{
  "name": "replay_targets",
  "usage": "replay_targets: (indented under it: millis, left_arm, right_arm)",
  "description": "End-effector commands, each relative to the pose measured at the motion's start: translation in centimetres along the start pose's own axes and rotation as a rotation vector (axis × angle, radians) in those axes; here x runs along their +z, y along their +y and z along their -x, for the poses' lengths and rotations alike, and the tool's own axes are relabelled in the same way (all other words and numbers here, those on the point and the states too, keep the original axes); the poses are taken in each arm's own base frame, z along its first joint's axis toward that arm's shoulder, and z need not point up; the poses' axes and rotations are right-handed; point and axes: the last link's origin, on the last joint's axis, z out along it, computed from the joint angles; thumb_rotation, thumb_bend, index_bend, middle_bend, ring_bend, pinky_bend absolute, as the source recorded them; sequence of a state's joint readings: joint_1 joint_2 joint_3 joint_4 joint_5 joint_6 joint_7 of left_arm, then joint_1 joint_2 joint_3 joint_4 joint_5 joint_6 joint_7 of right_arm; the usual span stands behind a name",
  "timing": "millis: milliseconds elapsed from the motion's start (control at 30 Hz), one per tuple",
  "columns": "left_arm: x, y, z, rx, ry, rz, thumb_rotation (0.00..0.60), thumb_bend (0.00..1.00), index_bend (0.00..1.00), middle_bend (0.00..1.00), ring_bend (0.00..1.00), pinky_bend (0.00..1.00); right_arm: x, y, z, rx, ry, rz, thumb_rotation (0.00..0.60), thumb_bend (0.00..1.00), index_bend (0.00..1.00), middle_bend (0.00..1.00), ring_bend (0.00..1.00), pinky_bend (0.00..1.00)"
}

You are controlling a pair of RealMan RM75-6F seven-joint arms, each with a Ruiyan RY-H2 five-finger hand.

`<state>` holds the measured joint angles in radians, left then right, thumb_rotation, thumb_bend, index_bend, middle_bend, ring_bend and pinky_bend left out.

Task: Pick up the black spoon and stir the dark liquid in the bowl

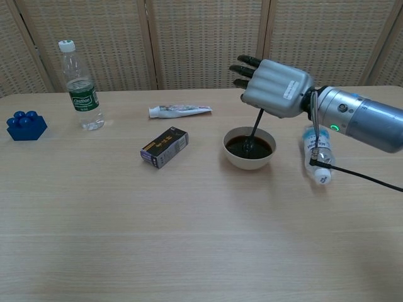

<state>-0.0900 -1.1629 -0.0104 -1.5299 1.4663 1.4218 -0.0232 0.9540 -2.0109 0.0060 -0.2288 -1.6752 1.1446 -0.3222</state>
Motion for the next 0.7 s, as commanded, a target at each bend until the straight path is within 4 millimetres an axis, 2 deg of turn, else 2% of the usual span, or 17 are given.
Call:
replay_targets:
  millis: [33, 700]
  left_arm:
    - [0.0, 0.0, 0.1, 0.001, -0.003, -0.001, 0.6, 0.44, 0.0, 0.0, 0.0, 0.0]
    - [-0.2, -0.2, 0.3, 0.001, -0.009, -0.008, 0.6, 0.44, 0.0, 0.0, 0.0, 0.0]
  right_arm:
    - [-0.1, -0.3, 0.0, -0.004, -0.001, -0.006, 0.6, 0.66, 0.67, 0.29, 0.03, 0.0]
    - [-0.3, -1.6, 0.1, -0.046, 0.005, -0.068, 0.6, 0.66, 0.67, 0.28, 0.03, 0.0]
